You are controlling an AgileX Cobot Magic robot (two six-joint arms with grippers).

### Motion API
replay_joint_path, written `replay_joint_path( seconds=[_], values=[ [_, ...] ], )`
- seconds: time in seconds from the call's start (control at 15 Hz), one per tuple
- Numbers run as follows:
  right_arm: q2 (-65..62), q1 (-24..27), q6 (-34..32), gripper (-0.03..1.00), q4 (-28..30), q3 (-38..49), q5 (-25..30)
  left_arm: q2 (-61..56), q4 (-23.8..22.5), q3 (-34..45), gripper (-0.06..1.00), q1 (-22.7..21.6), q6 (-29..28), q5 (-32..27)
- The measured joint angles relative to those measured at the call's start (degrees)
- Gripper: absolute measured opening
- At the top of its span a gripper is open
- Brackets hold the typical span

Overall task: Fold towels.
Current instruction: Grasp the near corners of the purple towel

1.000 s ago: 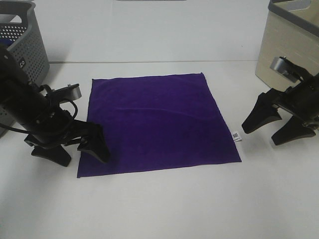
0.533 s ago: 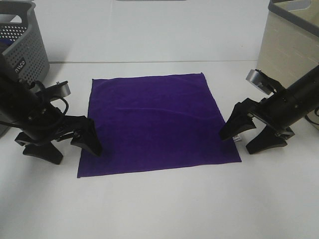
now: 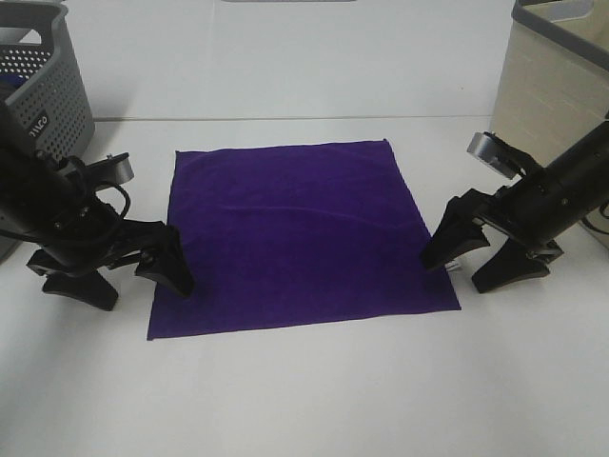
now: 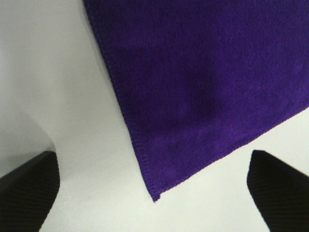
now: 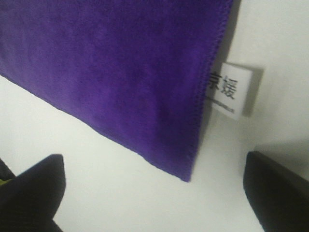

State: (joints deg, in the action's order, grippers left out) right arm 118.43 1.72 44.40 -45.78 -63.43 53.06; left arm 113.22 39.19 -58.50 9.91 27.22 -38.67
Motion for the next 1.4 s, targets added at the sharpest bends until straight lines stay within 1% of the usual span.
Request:
replay_joint_path(
  seconds=[0.13,0.27,0.53,0.67,0.8,0.93,1.13,1.4],
  values=[
    [-2.29,0.34,-3.84,0.98,7.05,-1.26,-1.38,0.00,0.00,0.00,0.99,0.00,-0.06,-0.06],
    [-4.47,0.52,-6.59,0.98,8.88,-1.72,-2.58,0.00,-0.17,0.00,0.99,0.00,-0.06,-0.06],
    [-1.15,0.52,-6.76,0.98,8.88,-1.89,-2.52,0.00,-0.23,0.00,0.99,0.00,-0.06,-0.06],
    [-0.86,0.52,-6.76,0.98,8.77,-2.01,-2.46,0.00,-0.29,0.00,0.99,0.00,-0.06,0.40],
    [-0.86,0.52,-6.76,0.98,8.71,-2.01,-2.46,0.00,0.52,0.00,0.99,0.00,-0.63,2.12],
    [-0.86,0.52,-6.88,0.98,8.65,-2.01,-2.46,0.00,0.00,-0.06,0.99,0.00,-0.63,2.06],
    [-0.52,0.52,-7.28,0.98,5.39,-1.95,-2.58,0.00,-0.80,-0.06,0.99,0.00,-2.69,1.89],
    [0.69,0.52,-7.28,0.98,1.49,-1.49,-2.64,0.74,-0.80,-0.11,0.99,0.00,-3.21,1.32]
  ],
)
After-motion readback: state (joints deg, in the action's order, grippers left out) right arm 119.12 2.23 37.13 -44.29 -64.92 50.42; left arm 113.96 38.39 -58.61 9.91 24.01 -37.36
